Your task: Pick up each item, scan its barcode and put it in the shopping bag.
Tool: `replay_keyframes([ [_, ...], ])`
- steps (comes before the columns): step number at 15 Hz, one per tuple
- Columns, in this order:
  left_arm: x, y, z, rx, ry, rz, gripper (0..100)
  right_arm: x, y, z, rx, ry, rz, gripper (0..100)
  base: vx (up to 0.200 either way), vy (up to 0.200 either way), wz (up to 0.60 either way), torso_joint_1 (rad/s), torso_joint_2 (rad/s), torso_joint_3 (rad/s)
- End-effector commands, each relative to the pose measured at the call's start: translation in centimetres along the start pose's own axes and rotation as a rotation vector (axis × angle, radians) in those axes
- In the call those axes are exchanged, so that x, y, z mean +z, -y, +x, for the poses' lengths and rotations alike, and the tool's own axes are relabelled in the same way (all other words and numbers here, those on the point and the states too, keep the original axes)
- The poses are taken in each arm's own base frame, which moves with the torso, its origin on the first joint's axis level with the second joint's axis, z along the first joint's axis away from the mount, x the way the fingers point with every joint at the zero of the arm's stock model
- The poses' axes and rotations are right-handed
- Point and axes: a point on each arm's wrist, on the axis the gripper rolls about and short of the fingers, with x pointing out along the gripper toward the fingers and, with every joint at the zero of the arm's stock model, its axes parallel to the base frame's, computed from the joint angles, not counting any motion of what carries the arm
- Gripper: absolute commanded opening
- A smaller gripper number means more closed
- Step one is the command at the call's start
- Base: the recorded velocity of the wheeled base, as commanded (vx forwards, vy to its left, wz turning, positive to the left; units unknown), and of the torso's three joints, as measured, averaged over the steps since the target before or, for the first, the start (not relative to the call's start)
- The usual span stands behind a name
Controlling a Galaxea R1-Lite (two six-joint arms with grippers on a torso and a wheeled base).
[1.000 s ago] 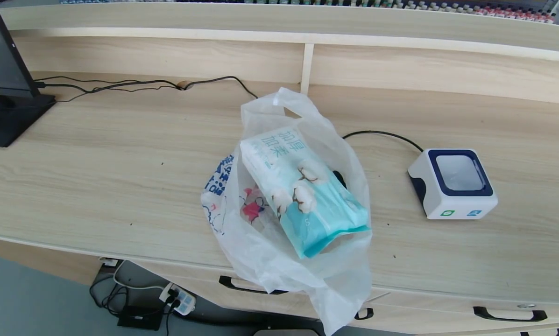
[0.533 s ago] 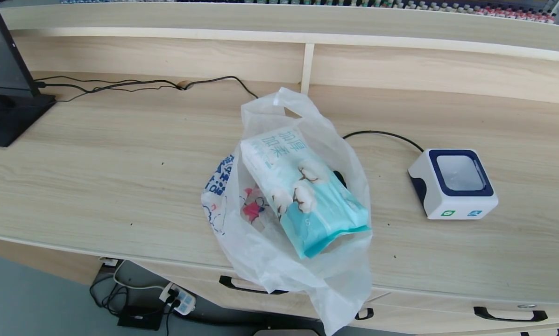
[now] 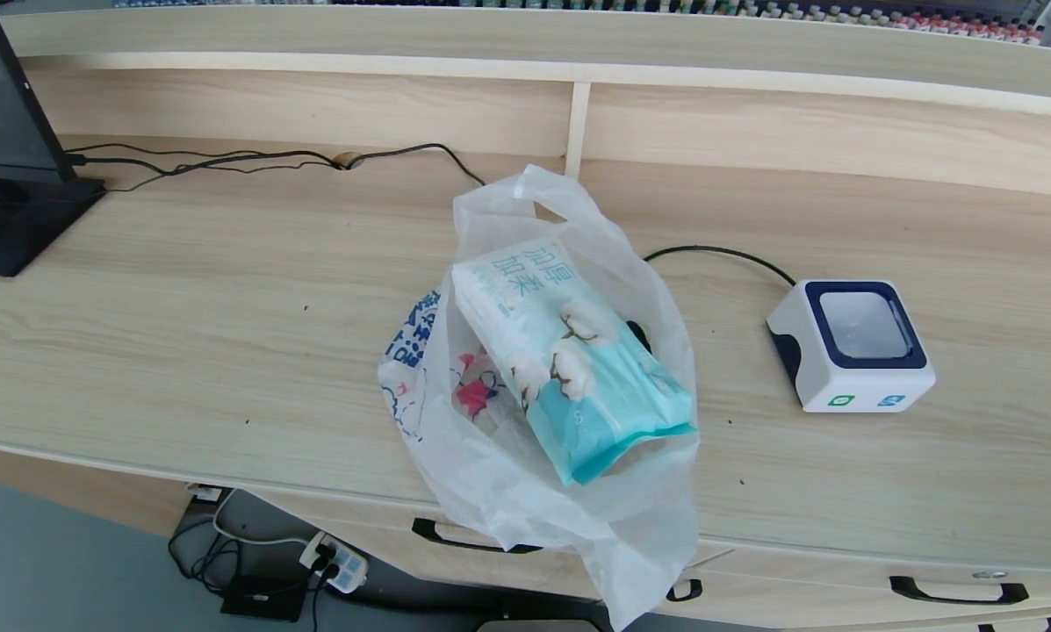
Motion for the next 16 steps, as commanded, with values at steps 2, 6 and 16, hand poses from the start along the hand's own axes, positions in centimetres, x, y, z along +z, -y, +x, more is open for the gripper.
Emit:
replay_keyframes([
  [2,-0.01,0.0,0.0,0.0,-0.001,-0.001,100,-0.69,-0.32,-1.73,-0.185,0.24,0.008,100,0.0,0.0,0.0,0.0,0.0,0.0],
  [6,-0.01,0.0,0.0,0.0,-0.001,-0.001,100,-0.93,-0.28,-2.09,-0.126,0.293,-0.002,100,0.0,0.0,0.0,0.0,0.0,0.0],
  [16,-0.01,0.0,0.01,0.0,-0.002,-0.009,100,-1.06,-0.32,-2.23,-0.128,0.316,0.036,100,0.0,0.0,0.0,0.0,0.0,0.0],
])
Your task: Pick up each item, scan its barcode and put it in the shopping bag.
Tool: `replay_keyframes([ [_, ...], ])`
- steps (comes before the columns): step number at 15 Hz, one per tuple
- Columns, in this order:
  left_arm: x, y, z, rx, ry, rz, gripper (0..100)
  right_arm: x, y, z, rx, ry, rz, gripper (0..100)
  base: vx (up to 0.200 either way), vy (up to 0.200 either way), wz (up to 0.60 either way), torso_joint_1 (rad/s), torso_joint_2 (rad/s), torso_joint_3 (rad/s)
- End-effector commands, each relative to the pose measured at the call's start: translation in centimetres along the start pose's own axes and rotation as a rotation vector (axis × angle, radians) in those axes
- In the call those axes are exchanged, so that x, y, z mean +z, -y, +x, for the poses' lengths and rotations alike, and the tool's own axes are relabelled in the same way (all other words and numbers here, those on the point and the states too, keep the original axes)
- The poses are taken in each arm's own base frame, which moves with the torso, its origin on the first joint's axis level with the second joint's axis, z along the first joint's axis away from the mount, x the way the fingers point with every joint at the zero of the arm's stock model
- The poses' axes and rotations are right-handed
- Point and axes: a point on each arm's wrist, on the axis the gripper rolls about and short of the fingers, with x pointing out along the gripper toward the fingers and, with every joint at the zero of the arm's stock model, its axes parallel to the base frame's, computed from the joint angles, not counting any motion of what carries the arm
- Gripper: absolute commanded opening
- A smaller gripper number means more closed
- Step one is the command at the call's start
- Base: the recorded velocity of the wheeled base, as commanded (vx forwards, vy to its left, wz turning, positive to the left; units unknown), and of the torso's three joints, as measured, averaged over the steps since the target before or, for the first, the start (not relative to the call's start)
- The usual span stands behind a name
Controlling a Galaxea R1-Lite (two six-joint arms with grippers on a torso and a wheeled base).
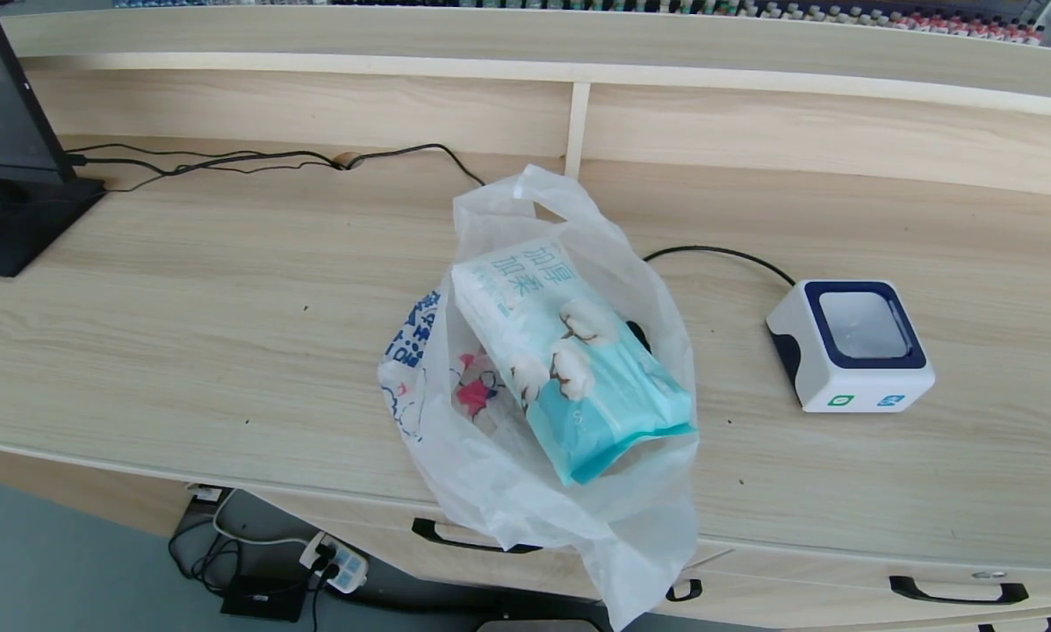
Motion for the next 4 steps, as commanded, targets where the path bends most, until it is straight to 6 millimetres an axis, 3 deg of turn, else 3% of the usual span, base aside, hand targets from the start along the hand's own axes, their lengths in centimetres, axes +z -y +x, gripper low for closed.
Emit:
replay_keyframes([
  [1,0.01,0.0,0.0,0.001,0.001,0.0,100,0.01,0.0,0.01,0.001,-0.001,0.0,100,0.0,0.0,0.0,0.0,0.0,0.0],
  [4,-0.01,0.0,0.01,0.0,-0.002,0.0,100,0.01,0.0,0.01,0.001,-0.001,-0.003,100,0.0,0.0,0.0,0.0,0.0,0.0],
])
